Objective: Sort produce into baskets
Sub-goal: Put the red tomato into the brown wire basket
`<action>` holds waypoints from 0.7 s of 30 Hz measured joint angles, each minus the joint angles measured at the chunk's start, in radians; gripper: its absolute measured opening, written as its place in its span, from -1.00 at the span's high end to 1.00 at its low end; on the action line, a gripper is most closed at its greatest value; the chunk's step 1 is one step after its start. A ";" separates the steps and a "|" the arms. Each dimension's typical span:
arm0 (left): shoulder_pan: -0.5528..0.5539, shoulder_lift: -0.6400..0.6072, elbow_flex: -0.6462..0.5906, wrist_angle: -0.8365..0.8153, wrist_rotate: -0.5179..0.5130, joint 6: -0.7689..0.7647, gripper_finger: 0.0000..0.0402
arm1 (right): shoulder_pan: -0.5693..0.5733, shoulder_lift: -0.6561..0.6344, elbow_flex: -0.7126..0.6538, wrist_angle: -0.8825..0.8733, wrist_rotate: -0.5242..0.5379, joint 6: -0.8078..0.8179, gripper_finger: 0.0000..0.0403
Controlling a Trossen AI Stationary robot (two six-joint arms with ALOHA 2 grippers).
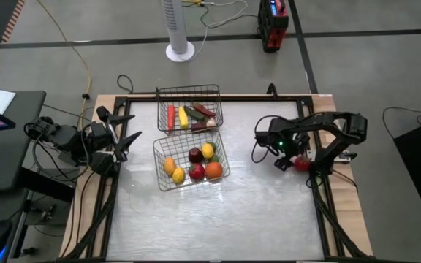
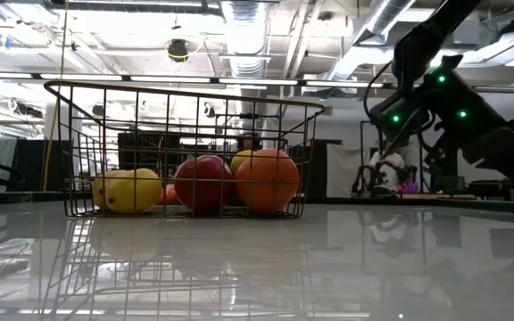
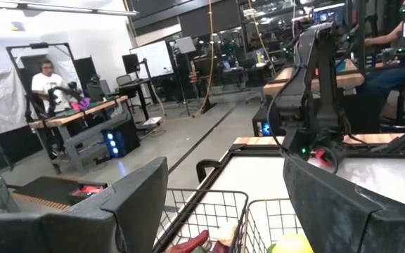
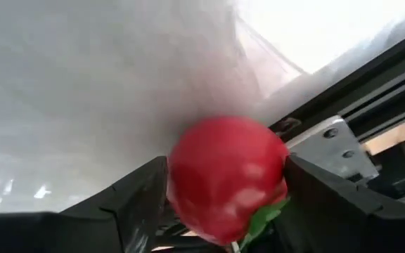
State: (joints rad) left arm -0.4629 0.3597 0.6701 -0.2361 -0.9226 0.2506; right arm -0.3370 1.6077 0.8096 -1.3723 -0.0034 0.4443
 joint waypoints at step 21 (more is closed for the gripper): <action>0.000 0.000 0.000 -0.009 0.000 -0.001 -0.36 | 0.010 0.273 -0.021 -0.021 -0.049 -0.086 -0.17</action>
State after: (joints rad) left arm -0.4633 0.3599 0.6701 -0.2455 -0.9230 0.2497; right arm -0.3271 1.8806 0.7888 -1.3929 -0.0523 0.3586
